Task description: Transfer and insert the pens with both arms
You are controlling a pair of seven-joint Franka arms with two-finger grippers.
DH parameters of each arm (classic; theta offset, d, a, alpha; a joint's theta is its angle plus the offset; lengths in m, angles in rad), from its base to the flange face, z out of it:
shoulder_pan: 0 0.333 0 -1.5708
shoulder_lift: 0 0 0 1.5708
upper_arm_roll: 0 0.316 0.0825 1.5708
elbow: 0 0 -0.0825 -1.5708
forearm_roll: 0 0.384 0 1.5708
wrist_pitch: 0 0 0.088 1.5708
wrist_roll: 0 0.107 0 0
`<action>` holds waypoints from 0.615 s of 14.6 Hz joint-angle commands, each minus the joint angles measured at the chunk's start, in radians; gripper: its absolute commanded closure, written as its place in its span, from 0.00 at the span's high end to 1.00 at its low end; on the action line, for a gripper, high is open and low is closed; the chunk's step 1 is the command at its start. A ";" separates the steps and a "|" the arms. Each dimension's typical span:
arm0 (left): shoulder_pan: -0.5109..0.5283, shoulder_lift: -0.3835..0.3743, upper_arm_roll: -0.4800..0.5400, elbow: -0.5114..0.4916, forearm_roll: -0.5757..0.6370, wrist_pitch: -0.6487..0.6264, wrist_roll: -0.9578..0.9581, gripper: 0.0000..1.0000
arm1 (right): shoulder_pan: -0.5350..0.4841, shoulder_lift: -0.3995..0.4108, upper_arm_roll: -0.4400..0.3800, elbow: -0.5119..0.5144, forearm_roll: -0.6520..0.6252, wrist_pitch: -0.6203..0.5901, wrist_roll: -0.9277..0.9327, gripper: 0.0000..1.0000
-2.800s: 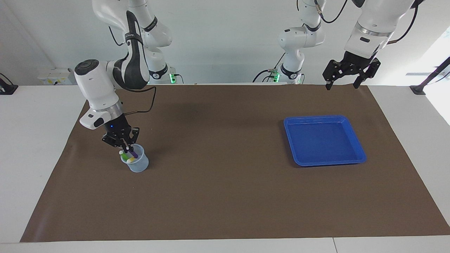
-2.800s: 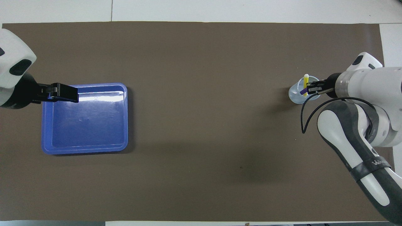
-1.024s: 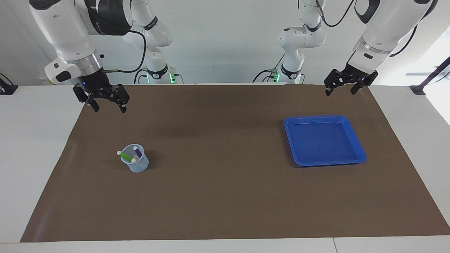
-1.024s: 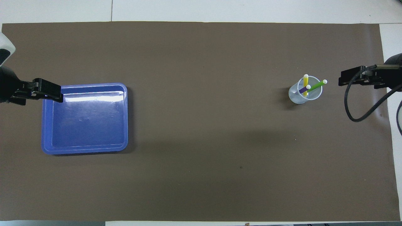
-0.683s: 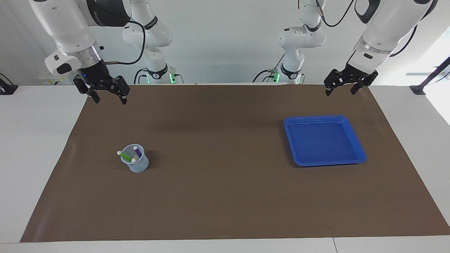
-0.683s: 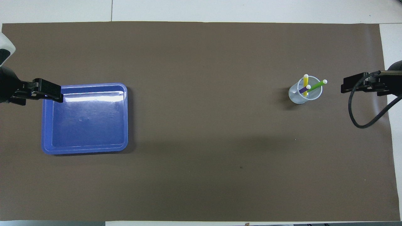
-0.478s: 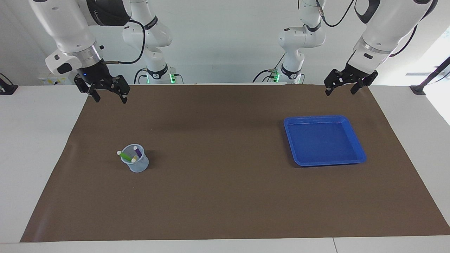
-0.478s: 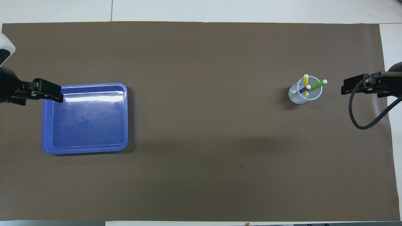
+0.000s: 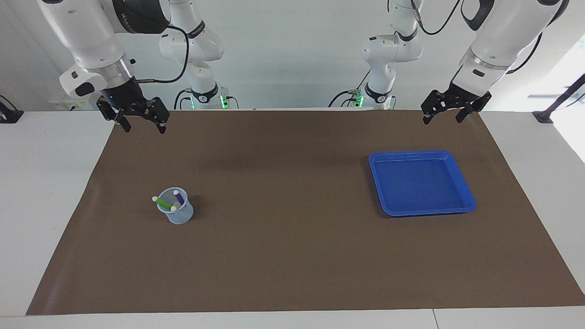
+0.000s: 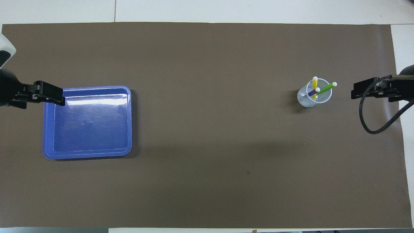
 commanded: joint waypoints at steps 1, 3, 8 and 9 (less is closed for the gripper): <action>0.005 -0.010 0.003 0.003 -0.009 -0.018 0.011 1.00 | -0.007 -0.009 0.005 0.007 -0.007 -0.020 0.009 1.00; 0.005 -0.010 0.003 0.003 -0.009 -0.018 0.011 1.00 | -0.007 -0.010 0.006 0.002 -0.012 -0.020 -0.035 1.00; 0.005 -0.010 0.003 0.003 -0.009 -0.018 0.011 1.00 | -0.007 -0.010 0.008 0.002 -0.016 -0.022 -0.041 1.00; 0.005 -0.010 0.003 0.003 -0.009 -0.018 0.011 1.00 | -0.007 -0.012 0.009 0.002 -0.027 -0.022 -0.041 1.00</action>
